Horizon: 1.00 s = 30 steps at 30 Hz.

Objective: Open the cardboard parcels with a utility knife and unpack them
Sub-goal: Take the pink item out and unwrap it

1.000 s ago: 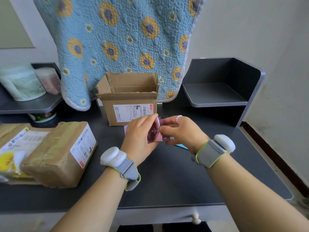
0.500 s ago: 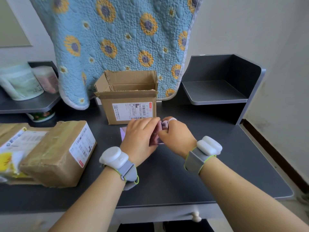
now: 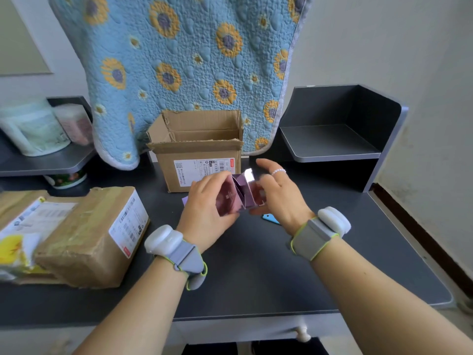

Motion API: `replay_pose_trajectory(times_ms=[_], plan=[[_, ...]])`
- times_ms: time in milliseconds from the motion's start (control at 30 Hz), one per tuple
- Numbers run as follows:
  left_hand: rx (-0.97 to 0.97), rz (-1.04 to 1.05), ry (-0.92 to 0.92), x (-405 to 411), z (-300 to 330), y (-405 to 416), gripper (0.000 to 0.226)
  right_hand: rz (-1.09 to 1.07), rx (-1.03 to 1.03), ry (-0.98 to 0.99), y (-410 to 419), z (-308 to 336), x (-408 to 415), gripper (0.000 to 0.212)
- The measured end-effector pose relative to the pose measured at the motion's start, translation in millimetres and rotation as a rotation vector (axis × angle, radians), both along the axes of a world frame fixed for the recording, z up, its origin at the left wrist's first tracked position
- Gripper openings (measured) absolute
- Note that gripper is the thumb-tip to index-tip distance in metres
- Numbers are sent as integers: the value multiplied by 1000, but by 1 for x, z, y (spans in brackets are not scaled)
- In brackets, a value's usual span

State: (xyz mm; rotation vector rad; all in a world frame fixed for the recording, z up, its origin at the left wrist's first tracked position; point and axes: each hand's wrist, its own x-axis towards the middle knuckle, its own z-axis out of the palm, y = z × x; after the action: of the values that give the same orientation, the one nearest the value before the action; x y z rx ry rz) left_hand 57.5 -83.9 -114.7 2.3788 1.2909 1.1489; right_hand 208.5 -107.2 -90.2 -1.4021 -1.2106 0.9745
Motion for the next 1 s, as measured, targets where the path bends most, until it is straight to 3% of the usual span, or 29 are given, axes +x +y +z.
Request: replay_pose_trajectory(times_ms=[133,233,400,467,567,633,833,1000], plan=[[-26,59,-140,4,1,-1,65,8,125,-163,-2,-3,-8,45],[-36,95,-245,4,2,-2,70,-100,151,-47,3,-2,-6,30],[-60,111,-270,4,2,-3,75,-138,234,5,3,0,-5,45],[-74,112,-285,3,2,-3,75,-95,317,-89,-2,1,-5,51],[-98,100,-295,3,2,-3,74,-36,428,-483,-4,1,-4,48],[-106,95,-301,3,1,-2,74,6,383,-667,-2,0,-3,43],[-92,109,-324,4,2,-1,72,-112,362,-618,-7,2,-5,25],[-68,136,-203,2,1,-1,72,-156,382,-838,-7,7,-3,31]])
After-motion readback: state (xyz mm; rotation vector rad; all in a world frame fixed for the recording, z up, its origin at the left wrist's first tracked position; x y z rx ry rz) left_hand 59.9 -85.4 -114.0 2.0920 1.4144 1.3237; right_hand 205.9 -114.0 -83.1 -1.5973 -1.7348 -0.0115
